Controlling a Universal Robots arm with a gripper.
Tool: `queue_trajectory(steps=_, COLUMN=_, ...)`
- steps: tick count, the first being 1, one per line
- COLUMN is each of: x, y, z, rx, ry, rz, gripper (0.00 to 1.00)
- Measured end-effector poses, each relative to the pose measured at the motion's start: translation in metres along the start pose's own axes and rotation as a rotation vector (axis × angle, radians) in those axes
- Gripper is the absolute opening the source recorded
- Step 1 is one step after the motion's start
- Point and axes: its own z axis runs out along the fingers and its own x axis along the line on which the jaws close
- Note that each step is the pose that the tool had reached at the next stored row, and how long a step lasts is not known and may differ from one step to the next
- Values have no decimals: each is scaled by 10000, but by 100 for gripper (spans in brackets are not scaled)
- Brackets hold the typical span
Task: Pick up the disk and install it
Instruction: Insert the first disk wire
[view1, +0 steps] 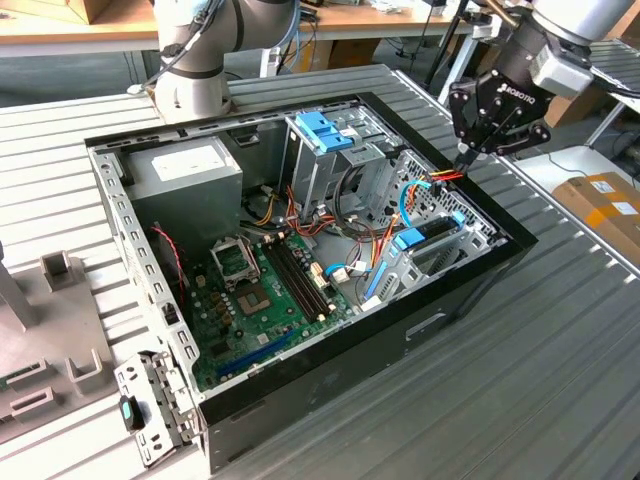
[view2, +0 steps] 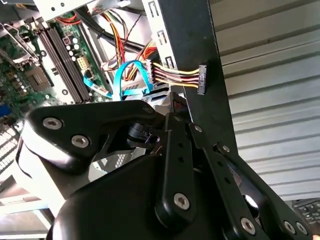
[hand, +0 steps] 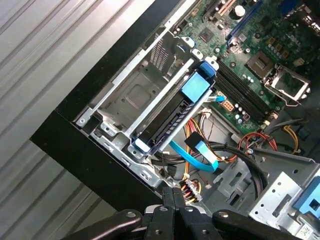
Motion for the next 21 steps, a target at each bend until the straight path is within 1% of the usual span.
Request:
queue_trajectory(steps=3, x=1, y=-1, z=0, rx=-105, ry=12, rz=-1156, gripper=10)
queue_trajectory(steps=4, x=1, y=-1, z=0, rx=-173, ry=26, rz=-1811, gripper=10)
queue_trajectory(steps=5, x=1, y=-1, z=1, rx=-200, ry=31, rz=-2088, gripper=10)
queue_trajectory(steps=6, x=1, y=-1, z=1, rx=-239, ry=39, rz=-2467, gripper=10)
queue_trajectory(steps=7, x=1, y=-1, z=2, rx=-310, ry=54, rz=-3161, gripper=10)
queue_trajectory(steps=8, x=1, y=-1, z=2, rx=-352, ry=63, rz=-3573, gripper=10)
queue_trajectory(steps=11, x=2, y=-1, z=3, rx=-408, ry=74, rz=-4125, gripper=10)
queue_trajectory(steps=15, x=3, y=-2, z=4, rx=-527, ry=99, rz=-5286, gripper=10)
queue_trajectory(steps=18, x=4, y=-4, z=4, rx=-596, ry=114, rz=-5947, gripper=10)
queue_trajectory(steps=20, x=7, y=-7, z=3, rx=-627, ry=121, rz=-6233, gripper=10)
queue_trajectory(steps=21, x=7, y=-6, z=3, rx=-626, ry=120, rz=-6241, gripper=10)
